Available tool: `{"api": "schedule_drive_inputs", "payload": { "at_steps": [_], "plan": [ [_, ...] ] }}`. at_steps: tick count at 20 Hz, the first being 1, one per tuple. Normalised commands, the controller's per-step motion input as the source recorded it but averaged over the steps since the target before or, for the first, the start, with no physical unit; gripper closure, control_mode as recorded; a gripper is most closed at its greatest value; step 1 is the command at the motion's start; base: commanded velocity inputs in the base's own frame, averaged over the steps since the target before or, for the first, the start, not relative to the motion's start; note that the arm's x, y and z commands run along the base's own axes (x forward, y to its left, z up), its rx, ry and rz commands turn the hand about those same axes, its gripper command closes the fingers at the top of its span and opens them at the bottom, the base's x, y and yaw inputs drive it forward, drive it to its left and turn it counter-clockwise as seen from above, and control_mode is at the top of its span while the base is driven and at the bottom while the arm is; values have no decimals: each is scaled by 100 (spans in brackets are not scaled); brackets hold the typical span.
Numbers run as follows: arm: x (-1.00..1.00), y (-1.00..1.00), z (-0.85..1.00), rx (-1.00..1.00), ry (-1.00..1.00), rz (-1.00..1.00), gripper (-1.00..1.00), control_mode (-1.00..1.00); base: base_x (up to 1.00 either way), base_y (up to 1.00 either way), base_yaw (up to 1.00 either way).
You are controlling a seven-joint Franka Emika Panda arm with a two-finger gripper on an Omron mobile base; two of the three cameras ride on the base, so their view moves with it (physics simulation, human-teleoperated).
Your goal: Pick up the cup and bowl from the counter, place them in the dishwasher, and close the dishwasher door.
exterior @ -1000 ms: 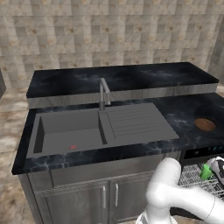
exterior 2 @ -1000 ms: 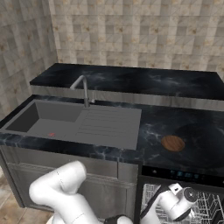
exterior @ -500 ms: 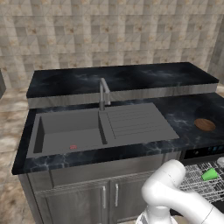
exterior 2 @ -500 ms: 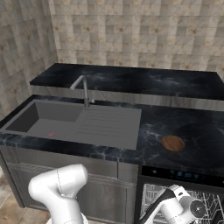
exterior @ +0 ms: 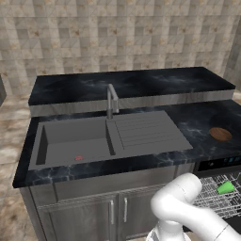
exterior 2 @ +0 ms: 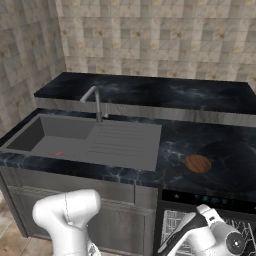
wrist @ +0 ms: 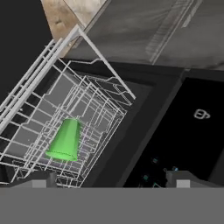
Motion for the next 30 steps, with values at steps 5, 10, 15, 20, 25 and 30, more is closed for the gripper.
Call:
{"api": "schedule_drive_inputs", "payload": {
  "at_steps": [5, 10, 15, 20, 25, 30],
  "plan": [
    [-2, 6, 70, 13, -1, 0, -100, -100, 0, 0, 0],
    [0, 6, 66, 15, 0, 0, -100, -100, 0, 0, 0],
    [0, 5, 50, 15, 0, 0, -100, -100, 0, 0, 0],
    [0, 2, 39, 11, 0, 0, -100, -100, 0, 0, 0],
    [0, 3, 38, 6, 0, 0, -100, -100, 0, 0, 0],
    [5, 7, 35, 1, 0, 0, -100, -100, 0, 0, 0]
  ]
}}
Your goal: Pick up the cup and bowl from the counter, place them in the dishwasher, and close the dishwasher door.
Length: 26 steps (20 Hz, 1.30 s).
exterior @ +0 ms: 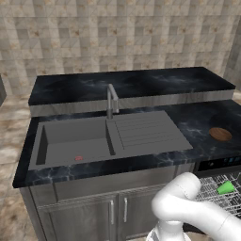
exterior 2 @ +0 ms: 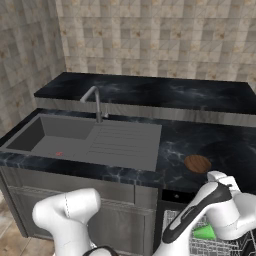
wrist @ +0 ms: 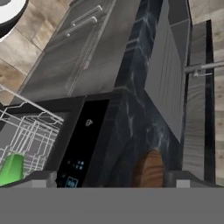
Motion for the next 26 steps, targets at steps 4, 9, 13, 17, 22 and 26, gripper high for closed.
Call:
{"api": "schedule_drive_inputs", "payload": {
  "at_steps": [4, 9, 13, 17, 22, 26],
  "plan": [
    [16, 12, 28, 1, 0, 0, -100, -100, 0, 0, 0],
    [26, 12, 16, 1, 0, 0, -100, -100, 0, 0, 0],
    [37, 6, 1, 2, 0, 0, -100, -100, 0, 0, 0],
    [41, 0, 0, 1, 0, 0, -100, -100, 0, 0, 0],
    [39, 0, -2, 0, 0, 0, -100, -100, 0, 0, 0],
    [37, 0, -15, 0, 0, 0, -100, -100, 0, 0, 0]
  ]
}}
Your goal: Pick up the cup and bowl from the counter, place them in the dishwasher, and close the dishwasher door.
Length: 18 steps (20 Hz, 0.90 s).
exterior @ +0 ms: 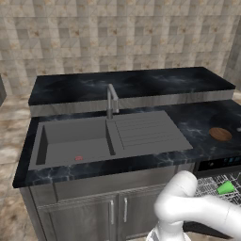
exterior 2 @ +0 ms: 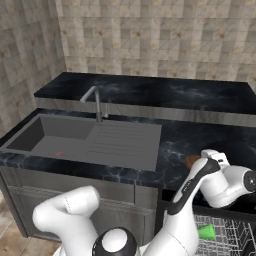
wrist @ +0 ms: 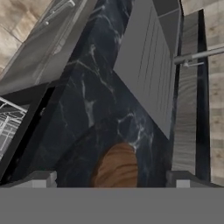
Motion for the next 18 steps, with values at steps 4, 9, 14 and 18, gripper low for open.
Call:
{"api": "schedule_drive_inputs", "payload": {
  "at_steps": [4, 9, 14, 18],
  "plan": [
    [27, 0, -27, 0, 1, 0, -100, -100, 0, 0, 0],
    [20, 0, -30, 0, 1, 0, -100, -100, 0, 0, 0],
    [19, 0, -9, 0, 0, 0, -100, -100, 0, 0, 0],
    [22, 0, -17, 0, 0, 0, -100, -100, 0, 0, 0]
  ]
}}
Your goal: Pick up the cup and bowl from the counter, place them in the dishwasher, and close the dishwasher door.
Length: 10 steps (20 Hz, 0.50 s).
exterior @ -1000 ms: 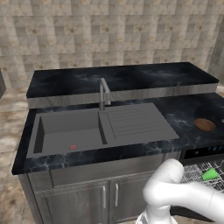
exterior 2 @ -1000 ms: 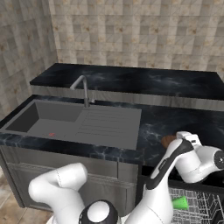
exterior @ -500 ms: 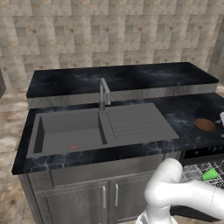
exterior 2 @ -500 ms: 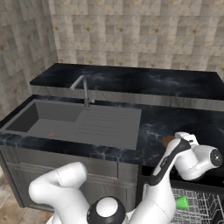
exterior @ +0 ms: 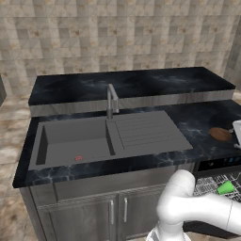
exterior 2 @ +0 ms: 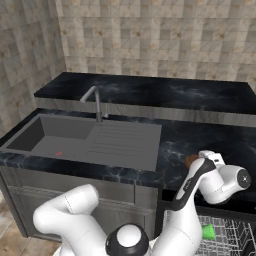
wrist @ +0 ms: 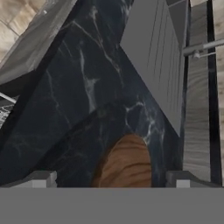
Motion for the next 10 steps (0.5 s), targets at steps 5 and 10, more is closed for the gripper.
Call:
{"api": "schedule_drive_inputs", "payload": {
  "at_steps": [5, 10],
  "plan": [
    [24, 0, -26, 0, 0, 0, -100, -100, 0, 0, 0],
    [26, 0, -23, 0, 0, 0, -100, -100, 0, 0, 0]
  ]
}}
